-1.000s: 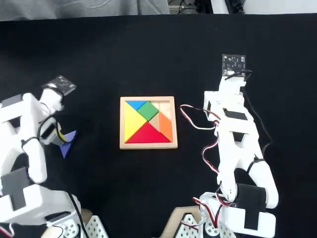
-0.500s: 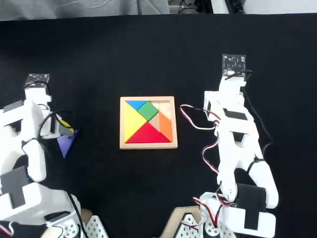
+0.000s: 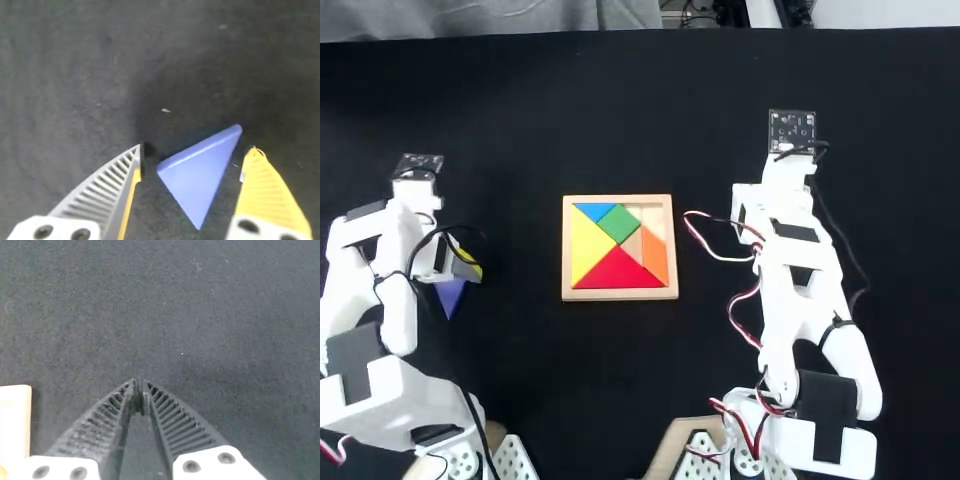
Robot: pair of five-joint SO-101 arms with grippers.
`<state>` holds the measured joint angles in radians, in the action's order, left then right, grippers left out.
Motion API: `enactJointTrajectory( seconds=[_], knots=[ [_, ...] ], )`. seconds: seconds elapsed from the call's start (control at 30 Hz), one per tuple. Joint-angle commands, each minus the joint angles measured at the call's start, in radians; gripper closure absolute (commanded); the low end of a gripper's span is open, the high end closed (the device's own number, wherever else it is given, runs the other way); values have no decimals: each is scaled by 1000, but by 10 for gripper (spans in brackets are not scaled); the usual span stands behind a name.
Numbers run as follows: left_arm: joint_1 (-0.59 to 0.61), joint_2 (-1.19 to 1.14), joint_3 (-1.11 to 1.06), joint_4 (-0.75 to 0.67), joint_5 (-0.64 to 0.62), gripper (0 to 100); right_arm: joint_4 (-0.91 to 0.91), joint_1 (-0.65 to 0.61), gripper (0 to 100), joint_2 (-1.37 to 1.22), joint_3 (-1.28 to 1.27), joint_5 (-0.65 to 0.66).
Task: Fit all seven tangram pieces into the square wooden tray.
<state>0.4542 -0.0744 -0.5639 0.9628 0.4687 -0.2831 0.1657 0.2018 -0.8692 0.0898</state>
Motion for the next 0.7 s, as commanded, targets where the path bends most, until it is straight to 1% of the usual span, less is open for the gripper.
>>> enactJointTrajectory(
  seconds=[0.0,0.17,0.27,0.4,0.57,0.67],
  knots=[
    [-30,15,5,-6,68,686,18,-12,984,-4,50,8],
    [-36,14,-21,-8,132,687,18,-12,984,-4,50,8],
    [-38,15,-25,-8,138,687,18,-12,984,-4,50,8],
    [-30,8,-28,2,149,716,18,-12,984,-4,50,8],
    [1,15,-25,2,97,717,18,-12,984,-2,50,8],
    [-2,14,-35,5,91,717,18,-12,984,-2,50,8]
  ],
)
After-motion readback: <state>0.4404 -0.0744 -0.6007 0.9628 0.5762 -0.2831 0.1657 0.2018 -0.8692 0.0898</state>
